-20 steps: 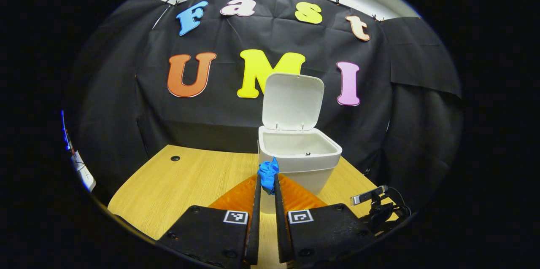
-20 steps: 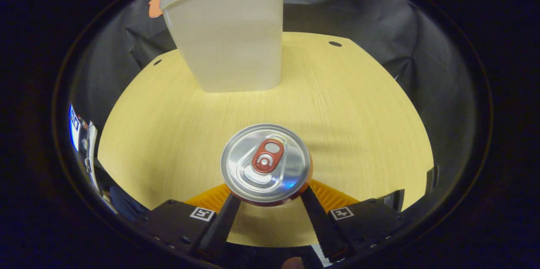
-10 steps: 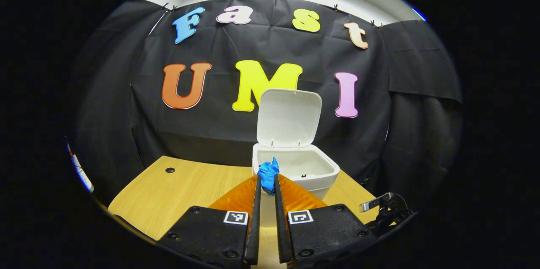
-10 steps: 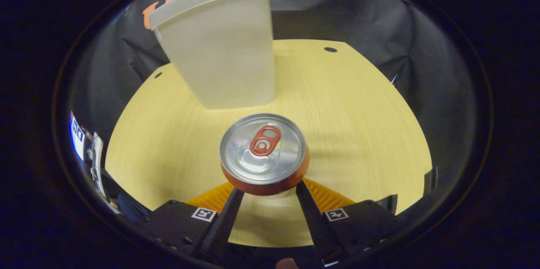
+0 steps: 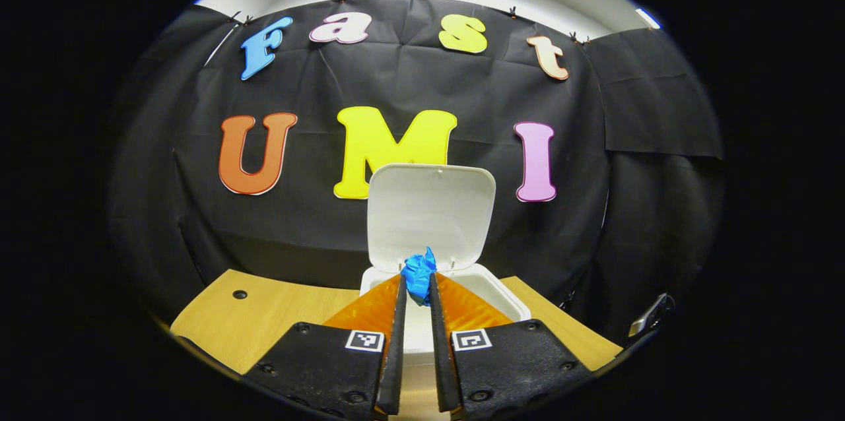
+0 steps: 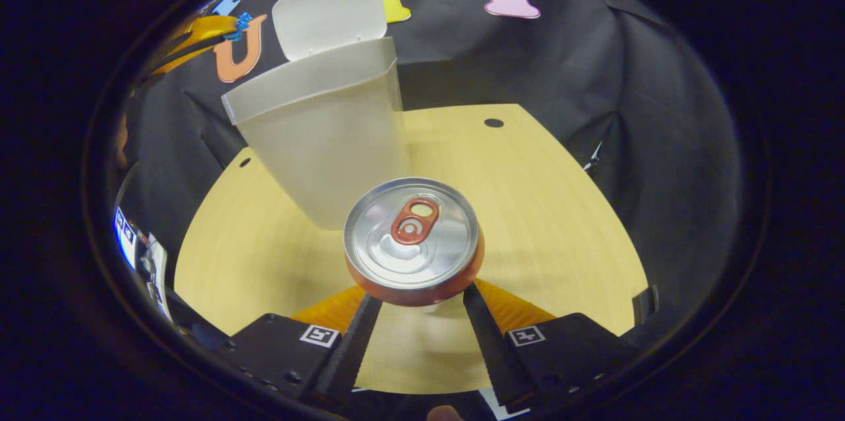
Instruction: Press the lid of the desktop garbage bin to open it, pick up the crumpled paper on the desktop and throw it into the bin, then pick up the pop can on the desktop and drop it into the bin, and finally close the garbage bin lid.
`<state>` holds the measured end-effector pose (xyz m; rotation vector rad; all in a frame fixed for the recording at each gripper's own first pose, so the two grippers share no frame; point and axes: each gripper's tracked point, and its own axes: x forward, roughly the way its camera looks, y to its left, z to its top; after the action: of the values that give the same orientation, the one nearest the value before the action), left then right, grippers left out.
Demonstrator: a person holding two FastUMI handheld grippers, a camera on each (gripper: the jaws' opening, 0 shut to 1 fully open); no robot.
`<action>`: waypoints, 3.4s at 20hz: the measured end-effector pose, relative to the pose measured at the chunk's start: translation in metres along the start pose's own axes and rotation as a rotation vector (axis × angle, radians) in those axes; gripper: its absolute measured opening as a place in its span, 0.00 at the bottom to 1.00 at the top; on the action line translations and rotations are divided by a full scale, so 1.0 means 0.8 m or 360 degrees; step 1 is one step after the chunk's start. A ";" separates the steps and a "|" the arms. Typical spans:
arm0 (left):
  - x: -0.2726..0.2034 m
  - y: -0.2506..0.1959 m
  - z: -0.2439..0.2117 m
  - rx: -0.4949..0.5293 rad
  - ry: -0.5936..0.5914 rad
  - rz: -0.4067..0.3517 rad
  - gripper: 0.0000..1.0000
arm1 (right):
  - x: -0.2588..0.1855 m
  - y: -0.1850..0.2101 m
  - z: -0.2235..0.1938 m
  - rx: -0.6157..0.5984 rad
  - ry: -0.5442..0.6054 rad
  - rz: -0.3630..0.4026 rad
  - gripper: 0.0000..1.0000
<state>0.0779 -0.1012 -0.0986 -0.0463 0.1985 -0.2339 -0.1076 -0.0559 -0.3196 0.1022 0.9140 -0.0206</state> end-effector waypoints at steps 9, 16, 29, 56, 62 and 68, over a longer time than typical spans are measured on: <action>0.036 -0.004 -0.037 0.0004 0.0160 0.0012 1.00 | -0.011 -0.037 0.045 0.0053 -0.0135 -0.0108 0.77; 0.010 0.011 -0.028 0.0003 0.0132 0.0047 0.98 | -0.019 -0.030 0.076 -0.0036 -0.0194 -0.0105 0.77; -0.094 0.067 -0.049 -0.0044 0.0142 0.0277 0.98 | -0.081 0.014 0.244 -0.0219 -0.0386 0.0038 0.77; -0.191 0.162 -0.049 -0.0110 0.0158 0.0792 0.98 | 0.034 0.164 0.346 -0.0411 -0.0250 0.0324 0.96; -0.179 0.155 -0.054 -0.0079 0.0170 0.0719 0.98 | 0.003 0.135 0.377 -0.0321 -0.0420 0.0263 0.93; -0.158 0.139 -0.050 -0.0085 0.0169 0.0627 0.98 | -0.034 0.124 0.414 -0.0266 -0.0617 0.0218 0.93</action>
<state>-0.0257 0.0356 -0.1212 -0.0470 0.3143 0.1620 0.1436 0.0098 -0.0891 0.0036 0.5174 0.1586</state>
